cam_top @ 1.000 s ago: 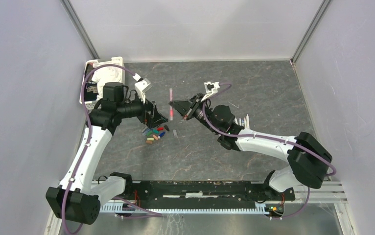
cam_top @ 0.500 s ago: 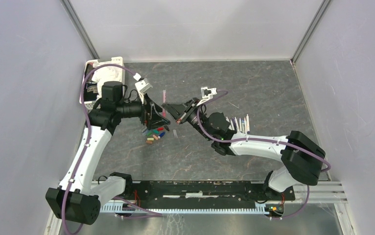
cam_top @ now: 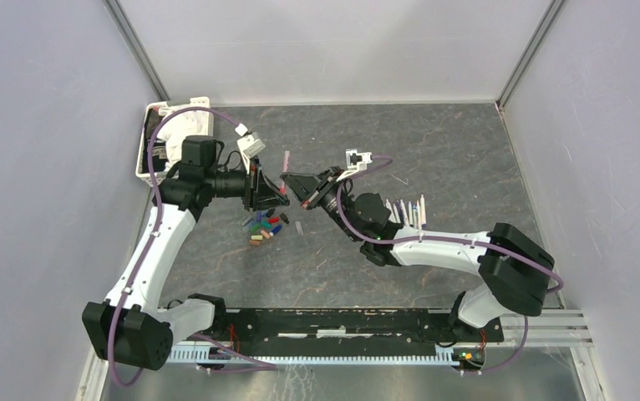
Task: Open the pen caps
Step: Pick up the pen from the center of the board.
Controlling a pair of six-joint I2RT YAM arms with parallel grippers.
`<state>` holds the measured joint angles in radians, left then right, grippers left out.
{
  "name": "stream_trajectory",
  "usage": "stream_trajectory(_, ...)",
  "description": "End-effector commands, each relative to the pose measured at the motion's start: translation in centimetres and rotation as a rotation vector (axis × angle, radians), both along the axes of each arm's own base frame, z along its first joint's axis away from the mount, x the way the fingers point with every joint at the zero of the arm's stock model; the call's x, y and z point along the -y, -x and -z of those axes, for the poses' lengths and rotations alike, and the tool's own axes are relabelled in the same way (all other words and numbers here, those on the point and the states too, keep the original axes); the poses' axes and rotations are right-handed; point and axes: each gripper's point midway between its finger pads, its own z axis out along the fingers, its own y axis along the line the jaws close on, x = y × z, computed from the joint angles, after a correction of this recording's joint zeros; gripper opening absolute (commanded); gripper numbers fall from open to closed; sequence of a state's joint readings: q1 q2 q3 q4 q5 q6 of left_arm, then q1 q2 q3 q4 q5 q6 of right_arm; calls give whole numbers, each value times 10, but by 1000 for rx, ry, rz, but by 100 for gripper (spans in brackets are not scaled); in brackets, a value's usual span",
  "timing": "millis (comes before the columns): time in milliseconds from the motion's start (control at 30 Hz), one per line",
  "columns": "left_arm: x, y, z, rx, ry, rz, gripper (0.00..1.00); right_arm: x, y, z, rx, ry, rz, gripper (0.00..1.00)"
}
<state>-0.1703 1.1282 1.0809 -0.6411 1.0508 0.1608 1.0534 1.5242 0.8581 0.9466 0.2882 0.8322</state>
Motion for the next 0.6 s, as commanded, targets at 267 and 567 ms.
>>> stream_trajectory(267, -29, -18, 22, 184, -256, -21, 2, 18, 8, -16, 12, 41, 16, 27)
stream_trajectory(567, -100, 2, 75, 495, -769, 216, 2, 33, -5, 23, -80, 412, -363, 62)
